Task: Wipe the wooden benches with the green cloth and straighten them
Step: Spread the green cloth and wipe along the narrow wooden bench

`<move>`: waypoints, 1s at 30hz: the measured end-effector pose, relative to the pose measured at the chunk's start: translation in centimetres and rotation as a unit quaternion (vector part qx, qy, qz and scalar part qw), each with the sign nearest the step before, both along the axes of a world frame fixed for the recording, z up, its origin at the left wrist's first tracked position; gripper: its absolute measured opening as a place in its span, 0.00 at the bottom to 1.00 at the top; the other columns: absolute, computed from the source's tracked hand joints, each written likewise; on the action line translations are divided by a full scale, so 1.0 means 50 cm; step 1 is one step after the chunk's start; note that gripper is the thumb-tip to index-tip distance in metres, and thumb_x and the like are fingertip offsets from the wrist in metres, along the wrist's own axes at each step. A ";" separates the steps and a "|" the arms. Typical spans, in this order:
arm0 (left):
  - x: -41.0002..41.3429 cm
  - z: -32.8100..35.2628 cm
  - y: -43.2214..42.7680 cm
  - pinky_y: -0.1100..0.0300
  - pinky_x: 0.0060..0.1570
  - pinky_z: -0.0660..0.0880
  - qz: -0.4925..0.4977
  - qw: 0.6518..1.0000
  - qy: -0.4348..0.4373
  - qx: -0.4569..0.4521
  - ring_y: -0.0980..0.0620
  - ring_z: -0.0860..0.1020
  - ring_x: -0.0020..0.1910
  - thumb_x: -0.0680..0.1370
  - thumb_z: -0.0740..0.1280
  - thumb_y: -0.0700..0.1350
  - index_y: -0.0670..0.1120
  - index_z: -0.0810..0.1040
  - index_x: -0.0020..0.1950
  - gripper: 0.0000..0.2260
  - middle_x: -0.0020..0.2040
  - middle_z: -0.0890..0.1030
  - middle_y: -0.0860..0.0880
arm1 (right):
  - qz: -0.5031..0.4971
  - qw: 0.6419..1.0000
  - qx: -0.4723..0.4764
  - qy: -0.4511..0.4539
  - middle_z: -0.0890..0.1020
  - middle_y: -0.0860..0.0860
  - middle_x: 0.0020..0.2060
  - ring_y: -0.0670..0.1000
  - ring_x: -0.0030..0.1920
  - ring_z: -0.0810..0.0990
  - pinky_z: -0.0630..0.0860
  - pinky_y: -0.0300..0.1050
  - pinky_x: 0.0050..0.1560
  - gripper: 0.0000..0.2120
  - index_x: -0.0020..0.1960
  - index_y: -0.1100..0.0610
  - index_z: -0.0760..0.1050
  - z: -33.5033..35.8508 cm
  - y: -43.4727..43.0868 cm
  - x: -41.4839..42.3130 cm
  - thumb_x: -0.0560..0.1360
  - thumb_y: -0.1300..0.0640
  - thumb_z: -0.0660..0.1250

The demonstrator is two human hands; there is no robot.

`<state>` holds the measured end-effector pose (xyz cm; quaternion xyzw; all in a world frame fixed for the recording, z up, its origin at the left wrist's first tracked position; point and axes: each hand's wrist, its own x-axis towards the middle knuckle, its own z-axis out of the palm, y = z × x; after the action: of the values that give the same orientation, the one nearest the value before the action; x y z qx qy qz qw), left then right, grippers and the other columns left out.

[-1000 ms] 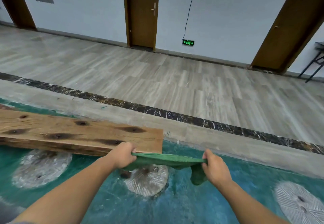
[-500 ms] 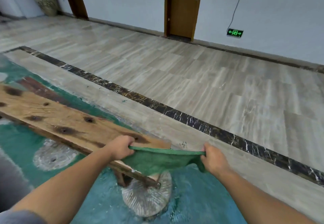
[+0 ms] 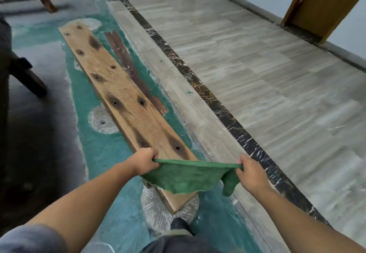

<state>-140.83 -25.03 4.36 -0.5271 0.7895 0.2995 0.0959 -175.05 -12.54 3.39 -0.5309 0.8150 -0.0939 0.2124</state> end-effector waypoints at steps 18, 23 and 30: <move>0.006 -0.297 0.131 0.57 0.36 0.62 0.221 0.962 -0.042 0.154 0.45 0.74 0.40 0.76 0.70 0.49 0.47 0.69 0.42 0.11 0.39 0.74 0.49 | 0.245 0.951 0.163 -0.089 0.79 0.49 0.32 0.49 0.34 0.77 0.70 0.48 0.36 0.08 0.38 0.52 0.75 -0.317 -0.241 -0.033 0.74 0.57 0.71; 0.036 -0.450 0.053 0.59 0.37 0.64 0.258 0.955 -0.037 0.138 0.49 0.73 0.39 0.75 0.72 0.48 0.48 0.71 0.42 0.10 0.38 0.76 0.50 | 0.264 0.947 0.148 -0.103 0.78 0.45 0.34 0.45 0.36 0.76 0.66 0.40 0.34 0.07 0.39 0.51 0.75 -0.488 -0.332 -0.002 0.74 0.57 0.71; 0.026 -0.726 -0.002 0.57 0.37 0.70 0.266 0.953 -0.052 0.136 0.46 0.75 0.39 0.74 0.67 0.42 0.46 0.74 0.43 0.02 0.37 0.76 0.50 | 0.272 0.948 0.138 -0.094 0.80 0.50 0.43 0.52 0.46 0.78 0.75 0.50 0.49 0.04 0.43 0.52 0.78 -0.765 -0.389 0.014 0.76 0.59 0.70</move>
<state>-139.52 -25.14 -31.95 -0.7147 0.5667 0.3905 0.1247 -174.35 -32.00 -34.88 -0.6868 0.6207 0.0318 0.3769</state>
